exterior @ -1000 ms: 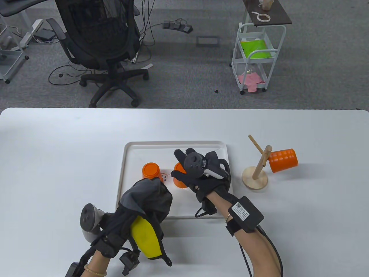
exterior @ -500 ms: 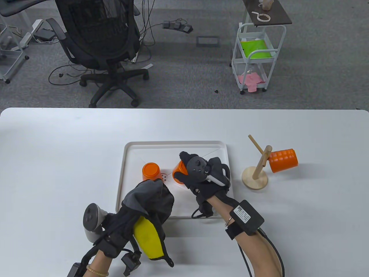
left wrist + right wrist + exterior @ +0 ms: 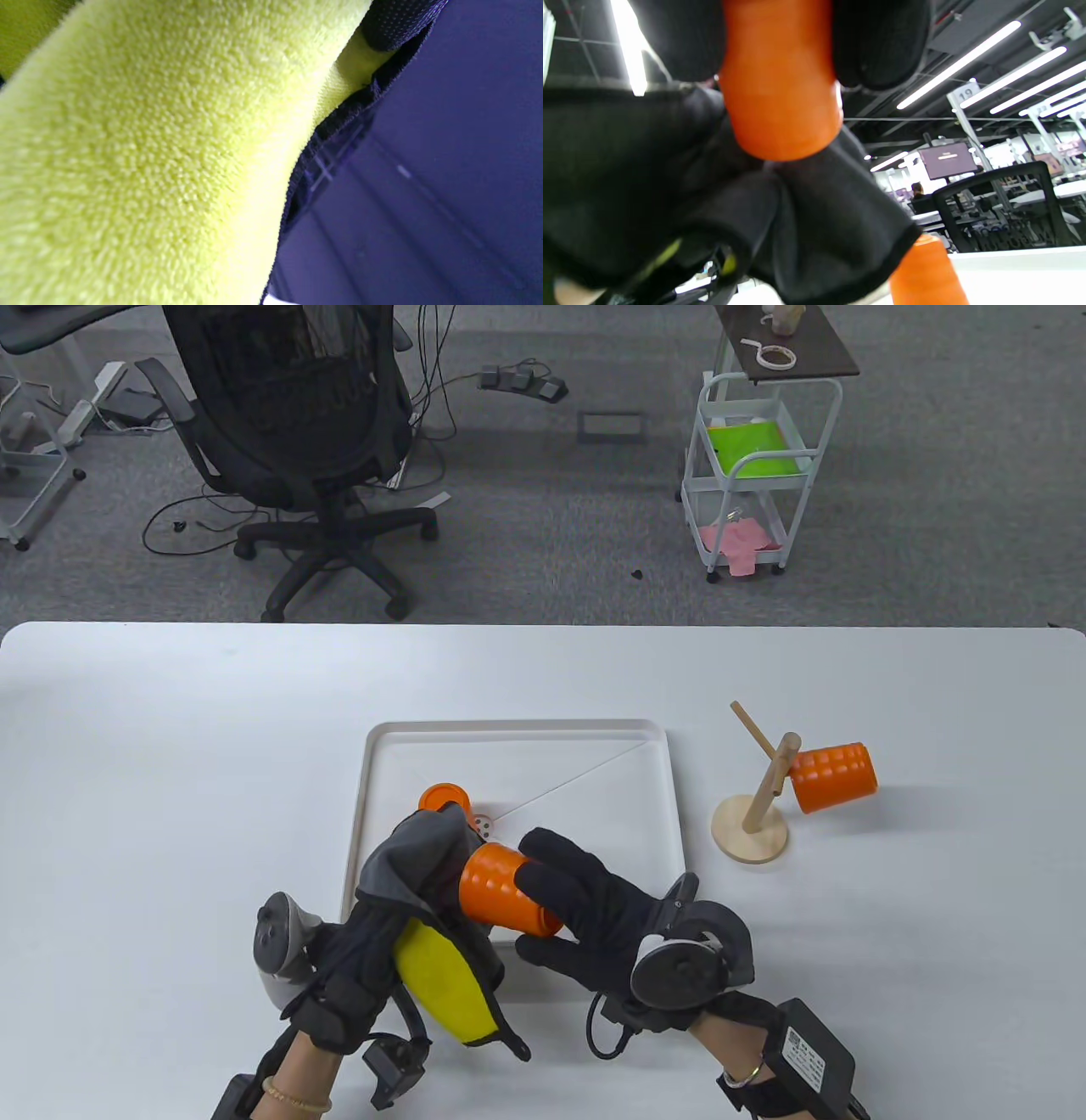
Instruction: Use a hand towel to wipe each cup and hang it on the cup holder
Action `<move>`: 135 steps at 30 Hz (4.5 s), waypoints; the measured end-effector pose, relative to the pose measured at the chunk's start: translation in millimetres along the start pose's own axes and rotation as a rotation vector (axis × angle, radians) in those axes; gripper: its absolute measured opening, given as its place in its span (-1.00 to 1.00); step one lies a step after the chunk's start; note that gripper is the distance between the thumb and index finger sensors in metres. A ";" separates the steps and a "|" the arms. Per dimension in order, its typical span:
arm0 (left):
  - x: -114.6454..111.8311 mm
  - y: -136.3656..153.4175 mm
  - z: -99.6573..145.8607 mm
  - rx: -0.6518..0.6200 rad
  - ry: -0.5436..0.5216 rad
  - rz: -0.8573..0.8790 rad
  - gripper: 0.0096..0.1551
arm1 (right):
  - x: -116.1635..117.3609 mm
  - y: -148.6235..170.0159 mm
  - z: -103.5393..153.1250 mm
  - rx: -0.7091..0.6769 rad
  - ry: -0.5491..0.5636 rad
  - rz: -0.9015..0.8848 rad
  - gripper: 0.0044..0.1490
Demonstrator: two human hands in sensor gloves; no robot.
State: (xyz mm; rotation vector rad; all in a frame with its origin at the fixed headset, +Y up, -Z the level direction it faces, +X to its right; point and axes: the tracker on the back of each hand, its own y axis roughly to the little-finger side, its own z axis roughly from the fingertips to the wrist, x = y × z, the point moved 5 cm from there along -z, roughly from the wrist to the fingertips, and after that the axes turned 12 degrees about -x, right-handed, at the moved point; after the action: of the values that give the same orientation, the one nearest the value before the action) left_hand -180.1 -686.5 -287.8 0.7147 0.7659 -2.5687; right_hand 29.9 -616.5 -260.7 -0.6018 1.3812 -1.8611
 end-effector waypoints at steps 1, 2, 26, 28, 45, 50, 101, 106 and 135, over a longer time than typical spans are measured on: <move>-5.7 2.4 -1.5 0.000 0.013 0.049 -0.12 | 1.4 -2.8 -1.1 -0.010 -0.005 0.016 0.04; -9.0 3.7 -1.9 0.001 0.023 0.069 -0.12 | 1.6 -4.1 -1.2 -0.009 0.002 0.024 0.05; -84.2 -20.8 13.8 -0.276 0.495 -0.966 -0.16 | 36.1 19.2 6.0 0.206 -0.034 -0.684 0.11; -78.7 -19.3 13.8 -0.260 0.442 -0.821 -0.19 | 37.2 14.8 4.1 0.170 -0.053 -0.643 0.11; -50.0 7.4 9.3 -0.035 0.220 0.100 -0.23 | 7.5 -29.0 -1.9 -0.176 -0.124 0.015 -0.11; -29.9 -0.8 9.4 -0.053 0.116 0.026 -0.24 | -6.4 -19.3 0.6 -0.146 -0.075 0.020 -0.12; -39.2 1.2 11.2 -0.079 0.163 0.082 -0.15 | -15.9 -23.3 0.5 -0.128 -0.114 0.049 -0.03; -36.8 -24.0 10.3 -0.209 0.154 -0.209 -0.14 | -38.5 6.9 9.3 0.047 0.089 -0.169 -0.05; -39.7 23.6 21.7 0.061 0.051 0.070 -0.05 | 20.1 -62.1 -6.7 -0.230 -0.121 0.329 0.15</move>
State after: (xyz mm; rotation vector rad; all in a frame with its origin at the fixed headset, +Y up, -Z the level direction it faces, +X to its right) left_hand -144.9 -710.0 -259.3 0.8137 0.6682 -2.5291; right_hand -4.7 -618.4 -205.0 -0.5522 1.5225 -1.3963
